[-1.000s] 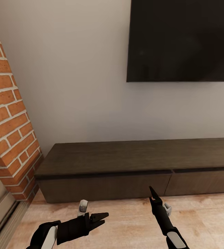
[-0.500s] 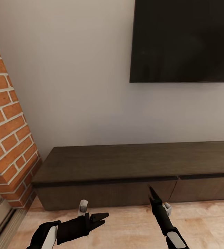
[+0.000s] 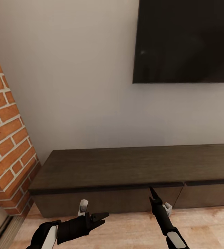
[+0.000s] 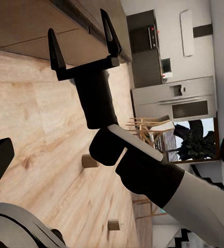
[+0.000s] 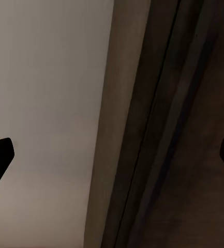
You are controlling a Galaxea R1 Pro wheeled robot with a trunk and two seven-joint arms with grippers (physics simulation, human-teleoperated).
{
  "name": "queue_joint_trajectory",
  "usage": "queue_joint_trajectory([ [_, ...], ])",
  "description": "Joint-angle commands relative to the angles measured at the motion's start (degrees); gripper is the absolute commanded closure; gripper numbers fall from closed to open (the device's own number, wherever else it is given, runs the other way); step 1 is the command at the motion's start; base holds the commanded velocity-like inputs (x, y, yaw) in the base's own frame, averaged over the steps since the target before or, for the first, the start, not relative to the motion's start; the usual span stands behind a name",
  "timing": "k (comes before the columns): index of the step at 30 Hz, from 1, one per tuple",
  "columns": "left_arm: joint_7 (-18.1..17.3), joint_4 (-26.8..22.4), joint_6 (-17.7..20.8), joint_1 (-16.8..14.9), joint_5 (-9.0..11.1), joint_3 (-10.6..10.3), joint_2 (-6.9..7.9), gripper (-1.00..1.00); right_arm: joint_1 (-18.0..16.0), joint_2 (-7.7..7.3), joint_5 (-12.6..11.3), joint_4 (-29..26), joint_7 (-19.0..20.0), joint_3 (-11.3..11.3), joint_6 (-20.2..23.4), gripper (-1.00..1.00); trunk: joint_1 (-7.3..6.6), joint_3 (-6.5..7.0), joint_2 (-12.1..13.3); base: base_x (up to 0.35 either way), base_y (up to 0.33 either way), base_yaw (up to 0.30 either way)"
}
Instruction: Place each of the two pumpkins and all three candles from the living room inside a cabinet in the living room (use any cabinet), then make sure every cabinet is closed, and position the cauldron so it is next to a table in the living room.
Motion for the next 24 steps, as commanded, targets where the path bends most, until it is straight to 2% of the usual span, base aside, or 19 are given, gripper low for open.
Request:
queue_joint_trajectory([
  [1, -0.3, 0.0, 0.2, 0.0, -0.2, 0.1, -0.05, -1.0, 0.0, 0.02, -0.5, 0.0, 0.2, -0.1, 0.6, -1.0, 0.21, -0.23, -0.4, 0.007, 0.003, 0.0],
  [7, -0.2, 0.0, 0.2, 0.0, -0.2, 0.1, -0.05, -1.0, 0.0, 0.01, -0.5, 0.1, 0.1, -0.2, 0.6, -1.0, 1.53, -1.31, -2.8, 0.002, 0.001, 0.0],
  [22, -0.1, 0.0, 0.2, 0.0, -0.2, 0.1, -0.12, -1.0, 0.0, 0.09, -0.5, 0.1, -0.2, -0.2, 0.6, -1.0, 1.91, -4.63, -3.0, 0.0, 0.0, 0.0],
  [24, -0.2, 0.0, 0.2, 0.0, -0.2, 0.1, -0.12, -1.0, 0.0, 0.09, -0.5, 0.1, -0.3, -0.2, 0.6, -1.0, 1.91, -4.63, -3.0, 0.0, 0.0, 0.0],
])
